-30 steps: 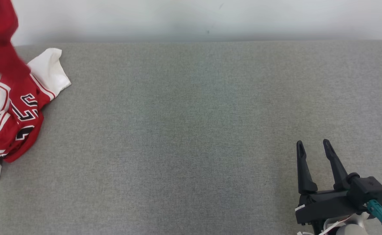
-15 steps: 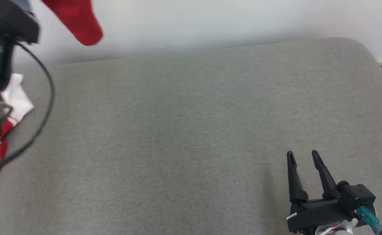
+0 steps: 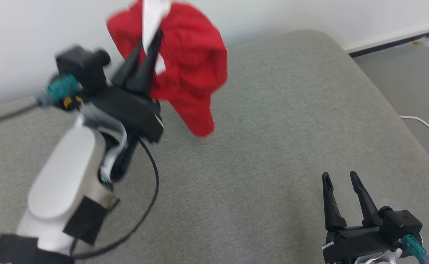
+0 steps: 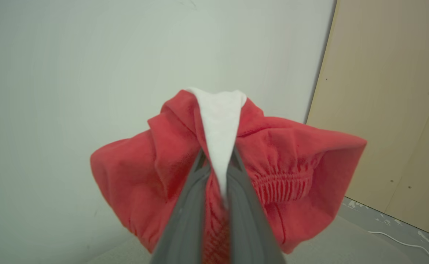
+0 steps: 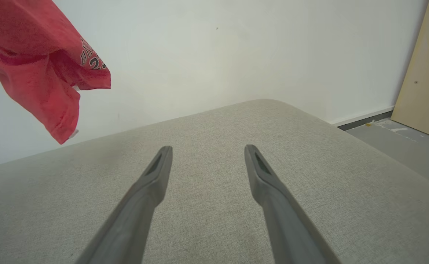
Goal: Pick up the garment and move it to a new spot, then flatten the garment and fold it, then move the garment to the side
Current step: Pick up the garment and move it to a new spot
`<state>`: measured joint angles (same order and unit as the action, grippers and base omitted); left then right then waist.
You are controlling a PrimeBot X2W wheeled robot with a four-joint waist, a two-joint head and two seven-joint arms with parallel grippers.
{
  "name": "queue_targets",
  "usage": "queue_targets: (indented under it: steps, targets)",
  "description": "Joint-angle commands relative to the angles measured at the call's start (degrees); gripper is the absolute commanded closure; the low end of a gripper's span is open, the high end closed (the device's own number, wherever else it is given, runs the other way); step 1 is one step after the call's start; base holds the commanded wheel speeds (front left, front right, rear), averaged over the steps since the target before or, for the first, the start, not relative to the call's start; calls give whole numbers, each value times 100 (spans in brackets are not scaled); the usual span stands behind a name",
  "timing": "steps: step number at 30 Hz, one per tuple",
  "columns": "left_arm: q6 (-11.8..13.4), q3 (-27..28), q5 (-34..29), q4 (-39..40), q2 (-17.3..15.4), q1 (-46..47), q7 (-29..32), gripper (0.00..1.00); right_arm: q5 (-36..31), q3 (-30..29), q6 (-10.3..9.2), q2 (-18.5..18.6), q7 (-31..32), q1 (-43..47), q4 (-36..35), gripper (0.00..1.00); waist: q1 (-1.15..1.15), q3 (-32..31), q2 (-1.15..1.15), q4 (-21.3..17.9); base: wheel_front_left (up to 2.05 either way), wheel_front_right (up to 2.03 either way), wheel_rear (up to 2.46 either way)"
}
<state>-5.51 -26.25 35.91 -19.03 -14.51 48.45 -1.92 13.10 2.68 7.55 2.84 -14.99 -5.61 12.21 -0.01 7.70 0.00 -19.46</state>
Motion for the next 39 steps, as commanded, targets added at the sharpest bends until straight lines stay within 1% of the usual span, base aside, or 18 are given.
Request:
queue_targets:
  steps: [1,5,8,13,14,15,17,20,24,26,33,39]
  targets:
    - [48,3,82,-26,28,-243,-88,100,-1,-1,-12,8,-27,70,-23,0,1,45,0,-199,0,0,0]
    - [103,-11,197,-246,106,-931,-306,100,-14,37,-12,6,-28,61,-11,0,1,77,0,-234,0,0,0]
    - [150,-75,154,-558,66,-1416,-508,100,-72,69,-12,8,-28,16,28,0,1,63,0,-210,0,0,0]
    - [95,-221,214,-1189,150,-1967,-689,100,-174,31,-12,9,-28,-38,106,0,1,-22,0,-49,0,0,0]
    - [107,-257,155,-1298,131,-2000,-737,24,-192,21,-12,10,-29,-42,115,0,1,-40,0,-6,0,0,0]
    - [112,-314,80,-1398,119,-2016,-786,0,-211,30,-12,7,-29,-48,129,0,1,-53,0,38,0,0,0]
    - [81,-372,47,-1533,173,-2039,-887,0,-230,22,-12,8,-29,-47,144,0,1,-105,0,144,0,0,0]
    - [56,-361,54,-1532,229,-2004,-1023,0,-253,-23,-12,10,-28,1,142,0,1,-173,0,273,0,0,0]
    - [37,-287,-22,-1300,215,-1924,-1219,0,-272,-74,-12,8,-16,95,126,0,1,-330,0,569,0,0,0]
    - [88,-207,-74,-1116,168,-1969,-1283,0,-284,-122,-12,11,-9,133,115,0,1,-407,0,722,0,0,0]
    - [350,169,-346,-406,-198,-2407,-1329,0,-351,-271,-12,10,53,289,30,0,1,-671,0,1224,0,0,0]
    - [545,794,-399,298,-551,-3070,-1329,0,-324,-294,-12,8,128,415,-80,0,1,-793,0,1581,0,0,0]
